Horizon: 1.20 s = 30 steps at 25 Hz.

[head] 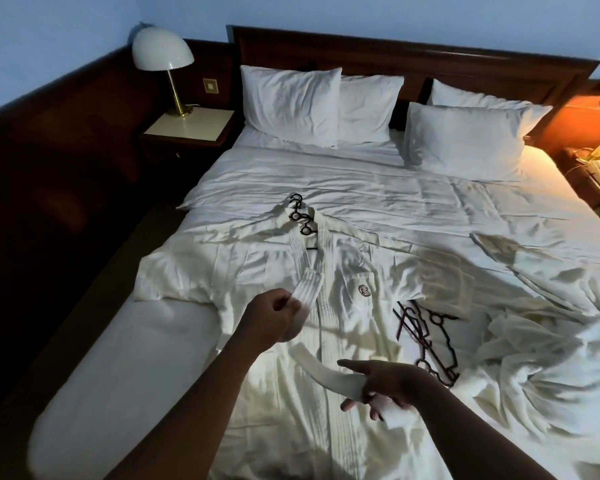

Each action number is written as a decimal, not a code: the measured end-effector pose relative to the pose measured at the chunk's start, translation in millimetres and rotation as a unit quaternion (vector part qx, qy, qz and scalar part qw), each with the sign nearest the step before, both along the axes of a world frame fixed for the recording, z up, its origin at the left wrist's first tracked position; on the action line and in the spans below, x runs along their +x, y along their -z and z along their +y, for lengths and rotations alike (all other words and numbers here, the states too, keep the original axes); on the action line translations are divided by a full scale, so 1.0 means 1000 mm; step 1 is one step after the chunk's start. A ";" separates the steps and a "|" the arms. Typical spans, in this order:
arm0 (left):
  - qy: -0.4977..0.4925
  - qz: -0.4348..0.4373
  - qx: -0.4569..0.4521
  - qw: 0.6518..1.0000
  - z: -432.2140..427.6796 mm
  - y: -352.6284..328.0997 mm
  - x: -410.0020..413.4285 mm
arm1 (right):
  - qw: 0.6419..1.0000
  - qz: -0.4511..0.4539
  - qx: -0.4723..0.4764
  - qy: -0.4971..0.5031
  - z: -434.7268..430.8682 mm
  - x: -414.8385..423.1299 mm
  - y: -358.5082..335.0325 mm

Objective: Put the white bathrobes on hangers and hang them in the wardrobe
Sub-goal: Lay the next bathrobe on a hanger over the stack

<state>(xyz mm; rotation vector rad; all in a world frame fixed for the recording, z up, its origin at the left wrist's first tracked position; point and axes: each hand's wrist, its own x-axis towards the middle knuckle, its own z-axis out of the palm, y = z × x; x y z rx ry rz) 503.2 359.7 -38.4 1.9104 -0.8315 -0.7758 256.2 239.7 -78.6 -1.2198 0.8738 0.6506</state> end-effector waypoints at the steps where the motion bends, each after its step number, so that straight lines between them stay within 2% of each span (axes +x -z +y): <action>1: 0.001 -0.001 -0.003 1.000 0.001 -0.002 0.001 | 0.999 -0.007 -0.018 0.048 0.000 -0.002 0.003; 3: -0.007 0.030 -0.025 0.999 0.001 -0.006 0.004 | 0.976 -0.046 -0.088 0.193 0.001 0.000 0.010; 4: -0.009 0.047 -0.038 0.998 0.001 -0.009 0.005 | 0.950 -0.055 -0.103 0.291 -0.002 0.001 0.015; 6: -0.004 0.044 -0.058 0.997 0.002 -0.015 0.004 | 0.880 -0.071 -0.057 0.467 -0.006 0.009 0.015; 7: -0.002 0.030 -0.063 0.998 0.002 -0.019 0.002 | 0.855 -0.092 -0.029 0.509 -0.008 0.013 0.013; 8: -0.002 0.008 -0.065 0.998 0.002 -0.022 0.001 | 0.849 -0.112 -0.019 0.516 -0.008 0.018 0.008; 9: -0.006 -0.019 -0.068 0.997 0.001 -0.024 -0.002 | 0.865 -0.134 -0.023 0.483 -0.008 0.022 0.002; 11: -0.012 -0.056 -0.062 0.996 -0.004 -0.024 -0.010 | 0.920 -0.164 -0.050 0.353 0.001 0.034 -0.009; 13: -0.009 -0.052 -0.046 0.998 -0.010 -0.023 -0.024 | 0.952 -0.185 -0.050 0.238 0.018 0.052 -0.023; 16: 0.025 -0.061 -0.059 0.996 -0.015 -0.023 -0.042 | 0.947 -0.259 -0.040 0.185 0.038 0.076 -0.036; 20: 0.067 -0.031 -0.057 0.996 -0.015 -0.028 -0.031 | 0.931 -0.214 -0.165 0.244 0.041 0.080 -0.034; 23: 0.074 -0.025 -0.039 0.996 -0.016 -0.018 -0.012 | 0.928 -0.233 -0.152 0.247 0.034 0.074 -0.032; 27: 0.188 0.070 0.036 0.979 -0.015 0.004 0.008 | 0.940 -0.269 -0.105 0.180 0.028 0.078 -0.031; 30: 0.229 0.085 0.115 0.963 -0.011 0.015 0.014 | 0.948 -0.259 -0.115 0.144 0.026 0.074 -0.029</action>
